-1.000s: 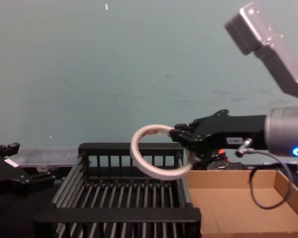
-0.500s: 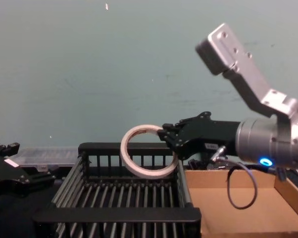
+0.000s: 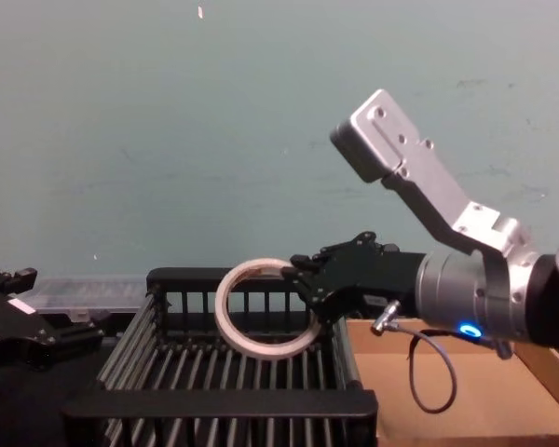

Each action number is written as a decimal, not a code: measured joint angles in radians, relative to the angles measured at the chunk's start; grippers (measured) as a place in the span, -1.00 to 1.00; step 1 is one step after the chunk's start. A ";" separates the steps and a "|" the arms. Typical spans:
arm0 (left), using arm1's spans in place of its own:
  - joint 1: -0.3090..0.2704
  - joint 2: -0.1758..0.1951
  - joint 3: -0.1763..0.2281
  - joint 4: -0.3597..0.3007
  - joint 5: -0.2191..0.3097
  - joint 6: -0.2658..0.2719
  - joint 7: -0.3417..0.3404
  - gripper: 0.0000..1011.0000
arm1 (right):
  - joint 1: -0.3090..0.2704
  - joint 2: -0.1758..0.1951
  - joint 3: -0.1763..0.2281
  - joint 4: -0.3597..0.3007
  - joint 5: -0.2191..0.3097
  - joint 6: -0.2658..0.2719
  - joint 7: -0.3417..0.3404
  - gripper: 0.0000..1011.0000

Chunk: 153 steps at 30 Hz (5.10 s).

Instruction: Pick up the white tape and place it into the black box , Pick up the silver tape and place it into the brown box.

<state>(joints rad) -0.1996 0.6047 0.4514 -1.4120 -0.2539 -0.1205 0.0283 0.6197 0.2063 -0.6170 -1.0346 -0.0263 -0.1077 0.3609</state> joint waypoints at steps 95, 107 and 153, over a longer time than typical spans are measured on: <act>0.000 0.000 0.000 0.000 0.000 0.000 0.000 0.98 | -0.291 0.198 0.211 -0.491 0.148 0.248 0.091 0.98; 0.000 0.000 0.000 0.000 0.000 0.000 0.000 0.98 | -0.393 0.258 0.265 -0.595 0.241 0.324 0.090 0.98; 0.000 0.000 0.000 0.000 0.000 0.000 0.000 0.98 | -0.652 0.477 0.310 -0.839 0.353 0.656 0.029 0.98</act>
<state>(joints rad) -0.1996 0.6047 0.4514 -1.4120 -0.2539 -0.1205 0.0283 -0.0327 0.6836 -0.3067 -1.8734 0.3270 0.5487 0.3899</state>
